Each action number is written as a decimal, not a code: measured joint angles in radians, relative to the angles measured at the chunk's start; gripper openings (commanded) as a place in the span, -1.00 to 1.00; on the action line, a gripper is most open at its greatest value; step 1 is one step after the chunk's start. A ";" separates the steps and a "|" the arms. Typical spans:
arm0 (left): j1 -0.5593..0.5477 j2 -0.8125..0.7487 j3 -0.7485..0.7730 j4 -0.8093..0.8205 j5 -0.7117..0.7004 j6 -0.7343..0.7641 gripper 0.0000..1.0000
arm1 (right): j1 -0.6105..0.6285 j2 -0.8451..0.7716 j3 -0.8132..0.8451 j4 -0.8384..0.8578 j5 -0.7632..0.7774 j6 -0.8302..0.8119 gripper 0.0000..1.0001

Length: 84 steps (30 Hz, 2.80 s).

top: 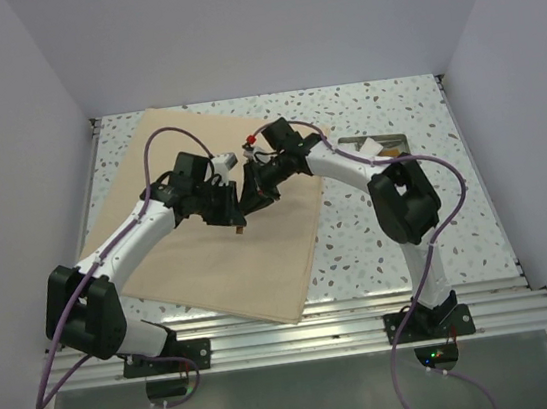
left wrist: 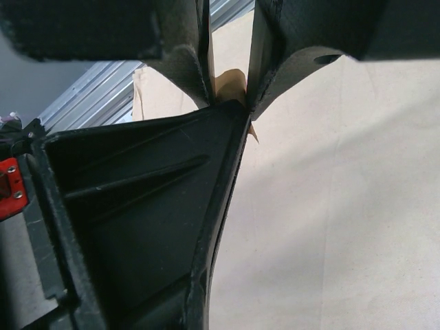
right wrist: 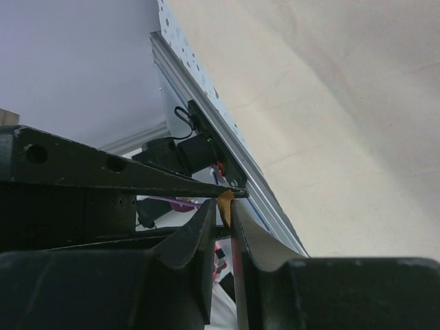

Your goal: Prepare the surgical pack

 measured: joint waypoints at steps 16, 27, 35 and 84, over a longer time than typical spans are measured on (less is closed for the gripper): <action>0.029 -0.017 0.000 0.011 -0.024 -0.013 0.43 | -0.025 -0.001 -0.040 -0.009 0.066 -0.019 -1.00; 0.176 -0.039 -0.026 0.069 -0.066 -0.042 0.32 | -0.518 -0.161 -0.285 0.182 0.499 0.010 -1.00; 0.175 0.072 -0.050 0.098 -0.060 -0.048 0.23 | -0.670 -0.149 -0.236 0.261 0.772 0.050 -0.89; 0.105 0.238 0.035 0.097 -0.067 -0.048 0.17 | -0.777 -0.060 -0.087 -0.053 0.908 -0.056 -0.02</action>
